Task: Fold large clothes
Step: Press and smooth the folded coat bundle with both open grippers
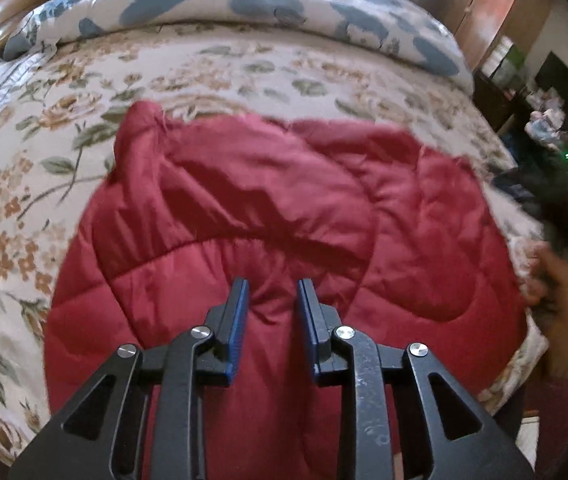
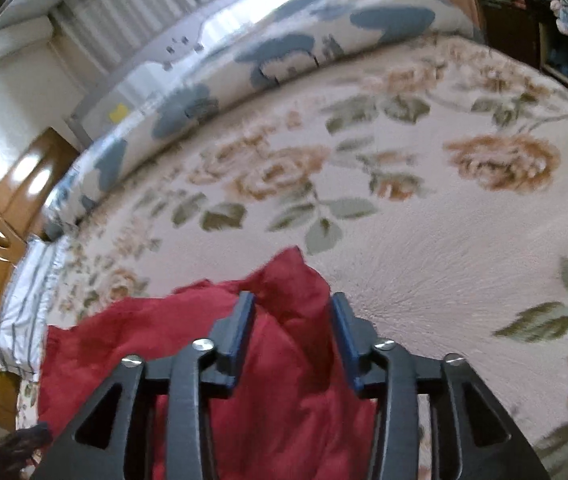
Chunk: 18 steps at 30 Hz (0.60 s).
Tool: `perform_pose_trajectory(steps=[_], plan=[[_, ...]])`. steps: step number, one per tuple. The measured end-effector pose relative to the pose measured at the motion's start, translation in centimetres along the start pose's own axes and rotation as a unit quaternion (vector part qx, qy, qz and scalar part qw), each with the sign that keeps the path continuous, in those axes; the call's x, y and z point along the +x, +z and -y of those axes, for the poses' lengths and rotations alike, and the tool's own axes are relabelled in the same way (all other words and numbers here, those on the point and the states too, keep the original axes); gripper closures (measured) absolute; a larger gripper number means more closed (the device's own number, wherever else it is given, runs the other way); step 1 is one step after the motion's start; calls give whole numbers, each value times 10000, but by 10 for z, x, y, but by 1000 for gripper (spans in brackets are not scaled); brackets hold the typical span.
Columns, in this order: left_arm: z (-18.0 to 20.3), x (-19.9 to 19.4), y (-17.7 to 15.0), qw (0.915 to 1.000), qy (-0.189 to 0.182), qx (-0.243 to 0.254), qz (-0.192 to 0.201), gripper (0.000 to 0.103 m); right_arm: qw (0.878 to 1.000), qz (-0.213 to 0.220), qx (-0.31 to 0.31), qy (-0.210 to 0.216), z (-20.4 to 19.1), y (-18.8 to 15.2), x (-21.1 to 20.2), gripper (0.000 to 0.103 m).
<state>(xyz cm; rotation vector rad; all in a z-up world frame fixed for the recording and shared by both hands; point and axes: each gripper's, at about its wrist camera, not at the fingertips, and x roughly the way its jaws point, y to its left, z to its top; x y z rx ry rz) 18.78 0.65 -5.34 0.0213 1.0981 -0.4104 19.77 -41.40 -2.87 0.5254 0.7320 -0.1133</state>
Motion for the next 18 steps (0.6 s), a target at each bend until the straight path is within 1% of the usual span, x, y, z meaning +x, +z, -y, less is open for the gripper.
perform_pose_trajectory(steps=[2, 3, 4, 6, 8, 11, 12, 14, 16, 18], plan=[[-1, 7, -3, 10000, -27, -62, -39, 80, 9997, 109, -155, 143, -11, -5, -23, 52], [-2, 11, -2, 10000, -30, -71, -48, 80, 9993, 106, -278, 226, -18, -10, -33, 47], [0, 12, -4, 10000, -19, -57, -33, 80, 9985, 51, -438, 330, -28, -16, -42, 43], [1, 18, -5, 10000, 15, -25, -26, 80, 9955, -96, -794, 514, -47, -31, -53, 40], [3, 23, -7, 10000, 37, -42, -42, 80, 9897, -277, -1282, 568, -71, -52, -58, 39], [5, 26, -7, 10000, 87, -5, -44, 80, 9819, -533, -1757, 466, -93, -79, -52, 39], [4, 26, -7, 10000, 86, -14, -43, 80, 9796, -623, -1877, 364, -97, -86, -46, 39], [4, 26, -7, 10000, 54, -35, -38, 80, 9769, -800, -1978, 123, -97, -99, -36, 39], [2, 21, -8, 10000, -27, -88, -8, 80, 9753, -975, -1984, -26, -89, -109, -23, 39], [-1, 11, -11, 9998, -115, -149, 27, 80, 9710, -948, -2176, -303, -83, -117, -18, 38]])
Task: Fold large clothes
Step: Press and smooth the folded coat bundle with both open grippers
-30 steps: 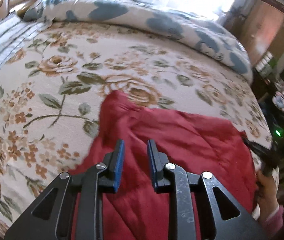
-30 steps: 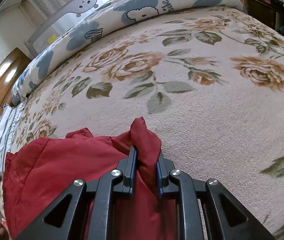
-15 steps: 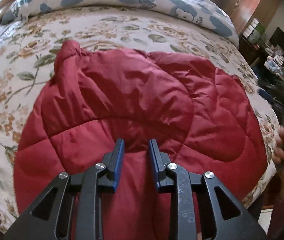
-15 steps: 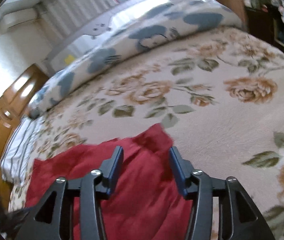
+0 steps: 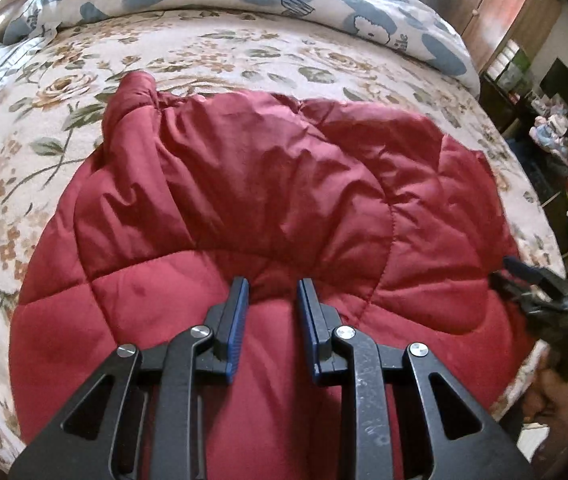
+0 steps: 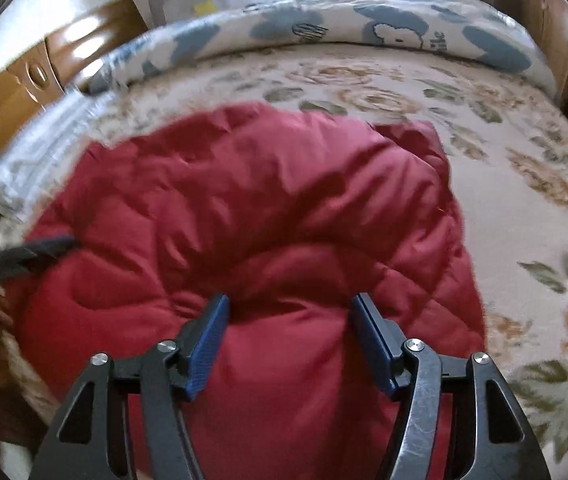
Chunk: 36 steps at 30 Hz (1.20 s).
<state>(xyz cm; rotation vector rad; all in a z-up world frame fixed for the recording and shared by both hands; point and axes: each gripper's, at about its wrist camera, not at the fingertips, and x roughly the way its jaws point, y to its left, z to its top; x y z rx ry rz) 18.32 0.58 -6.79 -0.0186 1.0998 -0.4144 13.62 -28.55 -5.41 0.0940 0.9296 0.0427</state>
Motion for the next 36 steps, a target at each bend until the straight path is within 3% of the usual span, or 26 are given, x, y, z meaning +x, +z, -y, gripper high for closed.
perform_pose_trajectory(steps=[4, 9, 16, 27, 31, 36], plan=[[0, -32, -13, 9998, -78, 19, 206, 80, 9997, 8, 3, -254, 4, -17, -1, 38], [-10, -65, -39, 9991, -172, -101, 374, 80, 9991, 82, 396, -130, 18, -29, -6, 38], [-16, -38, -56, 9998, 109, -187, 28, 77, 9981, 129, 597, -55, 20, -41, -12, 38], [-16, -20, -60, 9993, 338, -128, 61, 77, 9967, 100, 805, 83, 26, -44, -17, 37], [-14, -21, -61, 9992, 365, -123, 61, 77, 9966, 306, 743, 152, 14, -44, -41, 35], [-10, -29, -60, 9990, 429, -139, 43, 77, 9980, 484, 220, 330, -21, -41, -59, 35]])
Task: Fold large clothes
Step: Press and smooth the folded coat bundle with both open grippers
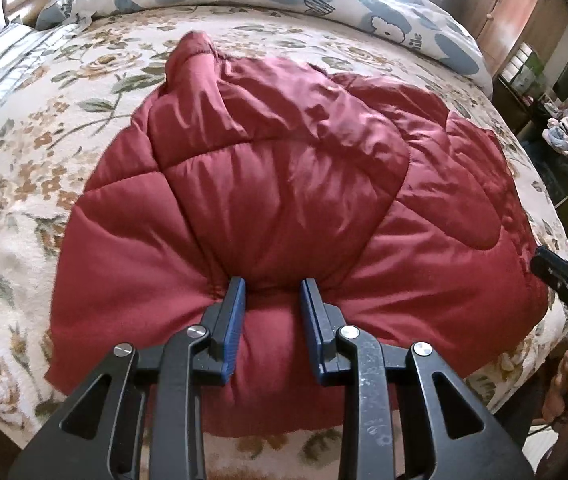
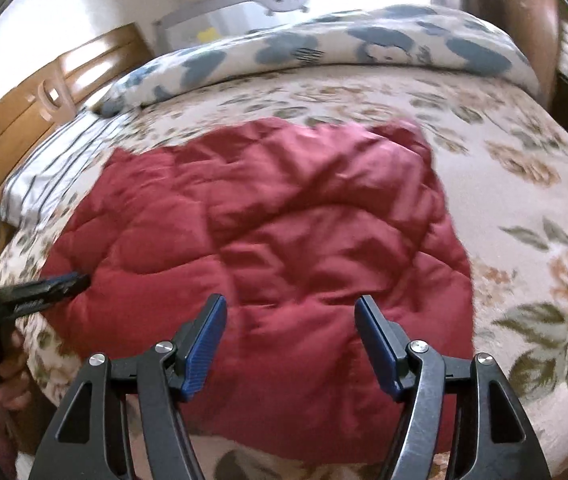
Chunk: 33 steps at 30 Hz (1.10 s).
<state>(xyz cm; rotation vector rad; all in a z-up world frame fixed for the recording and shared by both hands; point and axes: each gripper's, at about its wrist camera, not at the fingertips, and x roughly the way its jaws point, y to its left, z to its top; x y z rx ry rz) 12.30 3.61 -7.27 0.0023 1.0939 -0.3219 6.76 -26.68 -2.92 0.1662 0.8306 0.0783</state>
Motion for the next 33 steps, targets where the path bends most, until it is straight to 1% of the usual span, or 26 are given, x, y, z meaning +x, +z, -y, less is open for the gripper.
perform_pose_trajectory(steps=[3, 4, 5, 7, 9, 11, 14, 16, 18, 20, 23, 26, 29, 33], plan=[[8, -16, 1, 9999, 109, 79, 80, 75, 9998, -65, -114, 175, -11, 3, 1, 35], [10, -20, 2, 9998, 124, 101, 107, 71, 9997, -88, -147, 188, -14, 4, 2, 35], [12, -25, 2, 9998, 113, 103, 125, 64, 9996, -112, -171, 193, -16, 4, 3, 35], [16, -33, 4, 9999, 14, 69, 155, 59, 9994, -196, -158, 224, -17, 3, 6, 35], [25, -39, 8, 9997, -73, 104, 198, 56, 9992, -270, -87, 275, -16, 3, 9, 35], [38, -39, 14, 9995, -48, 240, 203, 41, 9992, -291, -69, 272, -17, 3, 9, 35], [54, -29, 20, 9988, 145, 450, 122, 40, 9991, -373, -102, 196, -18, 5, 17, 35], [63, -13, 21, 9979, 292, 571, -92, 40, 9988, -451, -132, 103, -17, 6, 23, 35], [65, 5, 20, 9971, 429, 569, -276, 38, 9987, -493, -130, 33, -13, 6, 27, 35], [65, 13, 19, 9966, 496, 574, -305, 36, 9986, -495, -188, -78, -9, 4, 32, 35], [67, 16, 18, 9960, 565, 612, -327, 36, 9984, -494, -147, -226, 1, 0, 41, 30], [67, 19, 18, 9956, 591, 633, -343, 35, 9988, -452, -32, -194, 9, -2, 45, 30], [68, 21, 19, 9953, 632, 642, -341, 35, 9989, -402, -56, -252, 7, -4, 48, 28], [69, 24, 19, 9952, 650, 647, -340, 34, 9989, -403, 23, -228, 8, -3, 49, 28]])
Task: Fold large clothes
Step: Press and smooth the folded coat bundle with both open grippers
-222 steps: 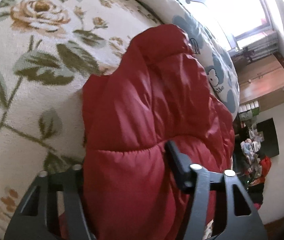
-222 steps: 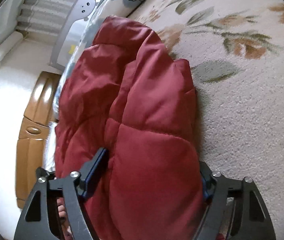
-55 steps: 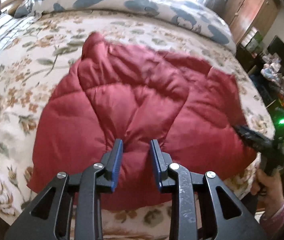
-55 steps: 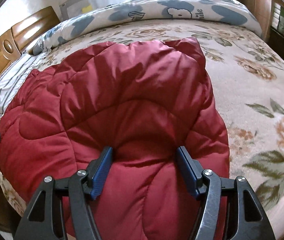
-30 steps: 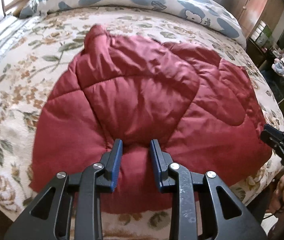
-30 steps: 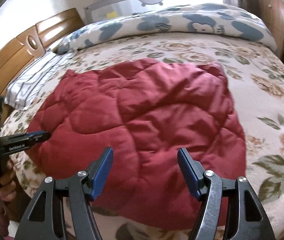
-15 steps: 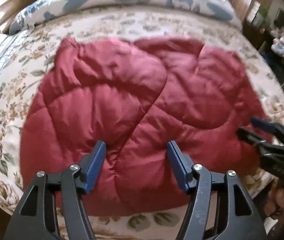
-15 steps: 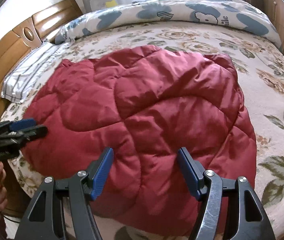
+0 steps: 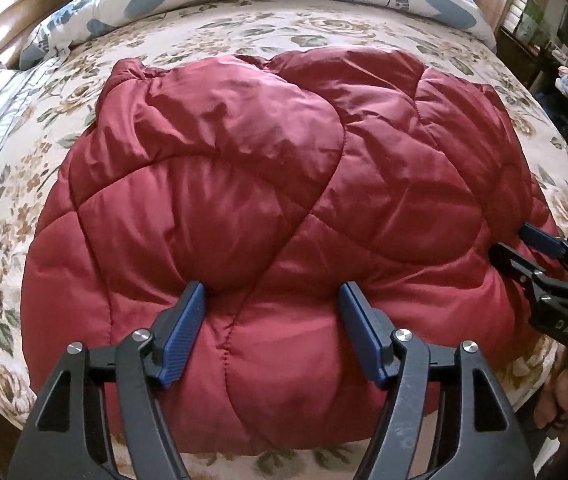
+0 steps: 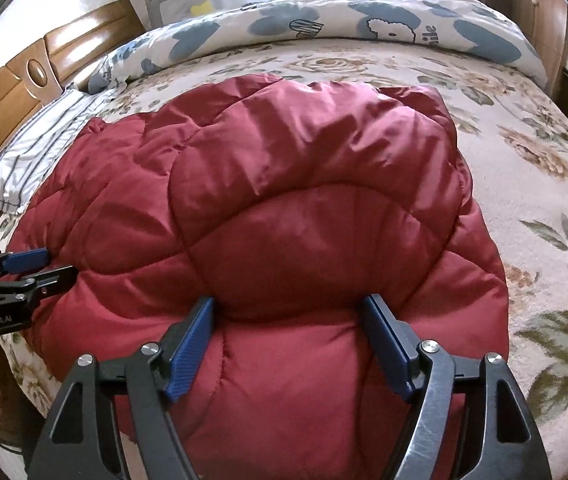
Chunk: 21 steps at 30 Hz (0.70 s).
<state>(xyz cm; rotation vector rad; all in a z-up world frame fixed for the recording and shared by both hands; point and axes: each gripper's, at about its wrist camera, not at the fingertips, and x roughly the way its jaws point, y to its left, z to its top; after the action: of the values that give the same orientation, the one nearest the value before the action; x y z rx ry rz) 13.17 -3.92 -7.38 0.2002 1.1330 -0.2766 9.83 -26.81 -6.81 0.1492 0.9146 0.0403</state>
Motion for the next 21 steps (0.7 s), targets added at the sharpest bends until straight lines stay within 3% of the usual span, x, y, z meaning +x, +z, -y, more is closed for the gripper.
perform_pose_trajectory(steps=[6, 13, 17, 21], plan=[[-1, 2, 1, 10000, -10, 11, 19, 33, 9998, 200, -16, -31, -9, 10, -24, 28], [-4, -9, 2, 9999, -13, 17, 160, 32, 10000, -13, 4, 34, 0, 6, 5, 22], [-24, -26, 5, 9986, 209, -192, 447, 32, 10000, -11, 7, 71, 2, 5, 4, 22], [-48, 0, 7, 9988, 16, -473, 80, 29, 10000, 8, 36, 91, 3, 4, 6, 22]])
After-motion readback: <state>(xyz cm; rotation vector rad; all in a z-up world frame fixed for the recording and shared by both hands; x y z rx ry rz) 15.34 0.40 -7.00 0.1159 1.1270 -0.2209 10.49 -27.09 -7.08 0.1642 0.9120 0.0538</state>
